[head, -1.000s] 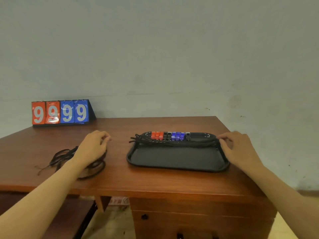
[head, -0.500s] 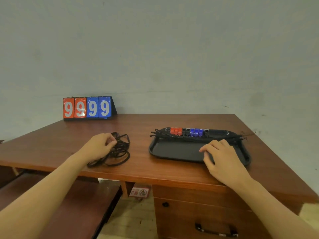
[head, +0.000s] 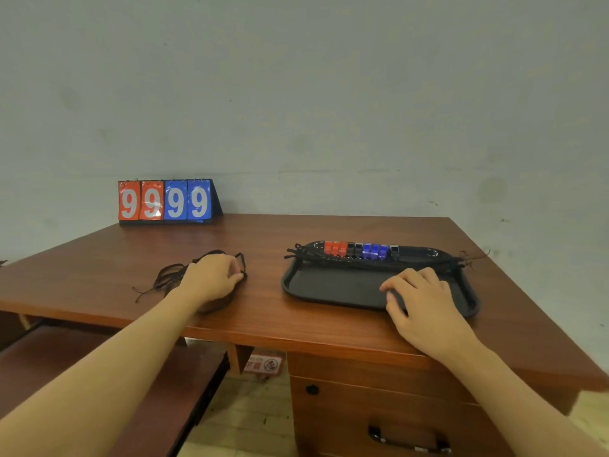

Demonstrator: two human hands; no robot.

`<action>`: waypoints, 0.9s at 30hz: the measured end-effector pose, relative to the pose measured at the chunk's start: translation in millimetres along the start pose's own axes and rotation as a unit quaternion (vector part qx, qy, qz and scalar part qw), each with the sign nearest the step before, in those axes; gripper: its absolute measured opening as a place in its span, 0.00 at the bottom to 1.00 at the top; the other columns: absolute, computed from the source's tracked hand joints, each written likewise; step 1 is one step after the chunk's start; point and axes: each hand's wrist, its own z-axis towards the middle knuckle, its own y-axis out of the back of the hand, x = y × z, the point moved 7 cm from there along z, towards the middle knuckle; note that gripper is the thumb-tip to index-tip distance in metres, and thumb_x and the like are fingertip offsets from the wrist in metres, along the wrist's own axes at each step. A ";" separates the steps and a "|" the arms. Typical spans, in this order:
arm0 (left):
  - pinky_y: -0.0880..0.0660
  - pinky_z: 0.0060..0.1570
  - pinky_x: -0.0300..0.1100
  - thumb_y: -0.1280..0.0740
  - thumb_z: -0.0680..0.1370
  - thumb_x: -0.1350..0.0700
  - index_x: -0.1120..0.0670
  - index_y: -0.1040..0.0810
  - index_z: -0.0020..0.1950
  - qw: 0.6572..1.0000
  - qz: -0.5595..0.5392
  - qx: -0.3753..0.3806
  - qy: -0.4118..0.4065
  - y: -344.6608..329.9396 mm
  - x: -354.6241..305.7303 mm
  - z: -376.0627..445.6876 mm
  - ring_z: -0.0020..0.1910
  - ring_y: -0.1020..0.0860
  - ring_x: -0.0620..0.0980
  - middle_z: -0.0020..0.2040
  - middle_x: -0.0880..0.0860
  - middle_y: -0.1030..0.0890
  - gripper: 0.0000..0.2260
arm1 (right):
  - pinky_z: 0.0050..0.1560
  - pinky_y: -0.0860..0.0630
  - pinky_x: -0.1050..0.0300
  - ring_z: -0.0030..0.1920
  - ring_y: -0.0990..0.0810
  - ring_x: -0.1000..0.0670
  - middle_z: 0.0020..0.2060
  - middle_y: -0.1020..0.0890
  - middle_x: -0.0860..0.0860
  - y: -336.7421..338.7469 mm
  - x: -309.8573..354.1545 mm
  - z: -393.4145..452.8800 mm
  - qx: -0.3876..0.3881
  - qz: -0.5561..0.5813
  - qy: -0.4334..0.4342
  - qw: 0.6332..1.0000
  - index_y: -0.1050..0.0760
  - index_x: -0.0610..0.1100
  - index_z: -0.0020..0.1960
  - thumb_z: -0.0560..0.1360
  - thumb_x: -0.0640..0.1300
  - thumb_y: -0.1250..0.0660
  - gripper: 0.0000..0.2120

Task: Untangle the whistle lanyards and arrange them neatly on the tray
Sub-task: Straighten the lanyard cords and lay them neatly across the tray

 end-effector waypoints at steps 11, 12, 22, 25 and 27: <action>0.25 0.36 0.30 0.37 0.84 0.50 0.49 0.25 0.61 0.930 -0.347 -0.097 -0.071 83.1 -56.8 6.3 0.48 0.19 0.53 0.47 0.41 0.13 0.07 | 0.61 0.34 0.51 0.62 0.33 0.53 0.57 0.24 0.58 1.2 -1.9 0.0 -0.018 0.013 -0.003 1.000 0.24 0.56 0.61 0.81 0.50 0.41 0.11; 0.25 0.39 0.31 0.37 0.84 0.50 0.49 0.25 0.60 0.926 -0.356 -0.098 -0.084 90.2 -65.4 6.1 0.49 0.17 0.50 0.47 0.41 0.13 0.07 | 0.61 0.34 0.51 0.62 0.33 0.53 0.58 0.24 0.58 1.4 -1.7 0.0 -0.020 0.013 -0.003 1.000 0.24 0.56 0.61 0.81 0.50 0.41 0.12; 0.23 0.46 0.39 0.39 0.85 0.56 0.50 0.23 0.61 0.951 -0.287 -0.053 -0.106 78.1 -93.4 15.1 0.35 0.18 0.34 0.45 0.47 0.13 0.08 | 0.60 0.32 0.51 0.61 0.32 0.53 0.57 0.24 0.57 1.9 -2.8 -1.2 -0.023 0.011 -0.002 1.000 0.25 0.55 0.62 0.81 0.51 0.41 0.12; 0.24 0.51 0.42 0.39 0.84 0.56 0.48 0.23 0.60 0.971 -0.210 -0.046 -0.104 67.2 -79.6 17.6 0.35 0.19 0.32 0.41 0.46 0.14 0.08 | 0.61 0.32 0.52 0.61 0.32 0.53 0.58 0.24 0.57 1.5 -3.6 -0.5 -0.022 0.011 -0.005 1.000 0.25 0.55 0.62 0.81 0.51 0.41 0.12; 0.21 0.51 0.44 0.38 0.84 0.57 0.48 0.23 0.60 0.974 -0.204 -0.030 -0.094 60.1 -65.9 18.7 0.37 0.16 0.35 0.44 0.46 0.14 0.08 | 0.62 0.32 0.52 0.62 0.32 0.53 0.59 0.24 0.57 0.8 -4.3 0.2 -0.019 0.015 -0.008 1.000 0.25 0.55 0.63 0.81 0.51 0.41 0.12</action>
